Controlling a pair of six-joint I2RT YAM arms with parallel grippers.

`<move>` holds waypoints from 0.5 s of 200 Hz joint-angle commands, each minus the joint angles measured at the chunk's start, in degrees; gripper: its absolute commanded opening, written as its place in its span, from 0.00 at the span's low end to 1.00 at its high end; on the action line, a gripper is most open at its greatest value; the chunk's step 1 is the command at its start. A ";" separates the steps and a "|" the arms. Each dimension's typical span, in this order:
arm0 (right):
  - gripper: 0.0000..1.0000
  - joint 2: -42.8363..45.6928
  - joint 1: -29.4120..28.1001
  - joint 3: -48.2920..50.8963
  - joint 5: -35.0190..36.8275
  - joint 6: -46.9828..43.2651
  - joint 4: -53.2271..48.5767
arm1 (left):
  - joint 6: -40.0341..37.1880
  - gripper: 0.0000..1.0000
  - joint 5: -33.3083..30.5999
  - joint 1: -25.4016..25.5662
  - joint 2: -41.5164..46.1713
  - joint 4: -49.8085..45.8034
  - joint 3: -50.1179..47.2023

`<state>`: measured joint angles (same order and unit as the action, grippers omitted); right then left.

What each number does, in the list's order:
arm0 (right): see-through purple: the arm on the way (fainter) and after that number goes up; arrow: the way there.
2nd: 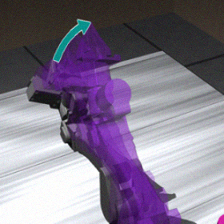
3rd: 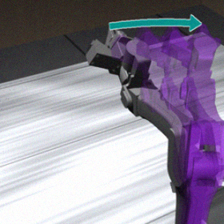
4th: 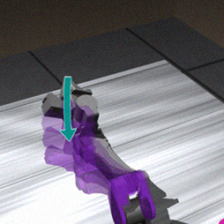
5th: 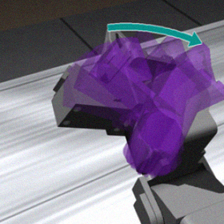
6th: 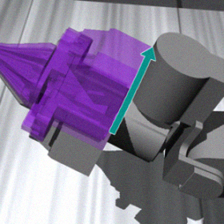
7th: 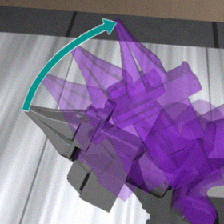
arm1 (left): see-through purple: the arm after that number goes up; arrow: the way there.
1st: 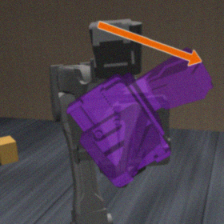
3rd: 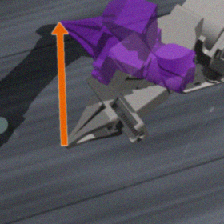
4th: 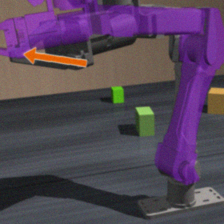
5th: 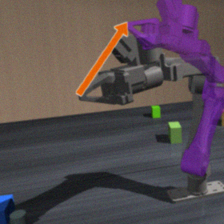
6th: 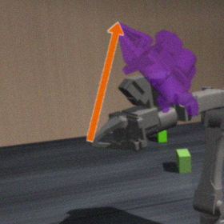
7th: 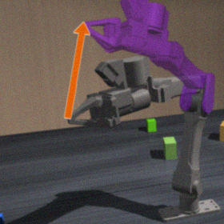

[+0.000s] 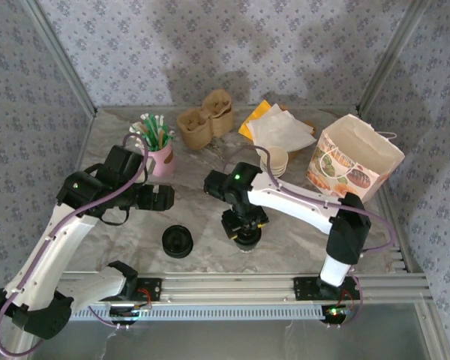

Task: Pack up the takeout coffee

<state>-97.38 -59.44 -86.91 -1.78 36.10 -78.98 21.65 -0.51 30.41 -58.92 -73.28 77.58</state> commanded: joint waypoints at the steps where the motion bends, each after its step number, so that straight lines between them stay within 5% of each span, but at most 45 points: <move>1: 0.73 3.79 -0.74 3.99 -0.27 3.47 1.18 | -0.19 1.00 0.60 0.30 -0.82 0.63 2.78; 100: 0.75 9.49 -1.34 14.70 -1.24 6.16 4.16 | 0.09 1.00 0.67 0.44 -3.37 -0.37 5.47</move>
<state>-89.12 -60.42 -73.71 -2.42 40.75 -74.39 21.65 -0.49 30.46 -61.93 -73.36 80.95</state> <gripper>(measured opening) 0.749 0.996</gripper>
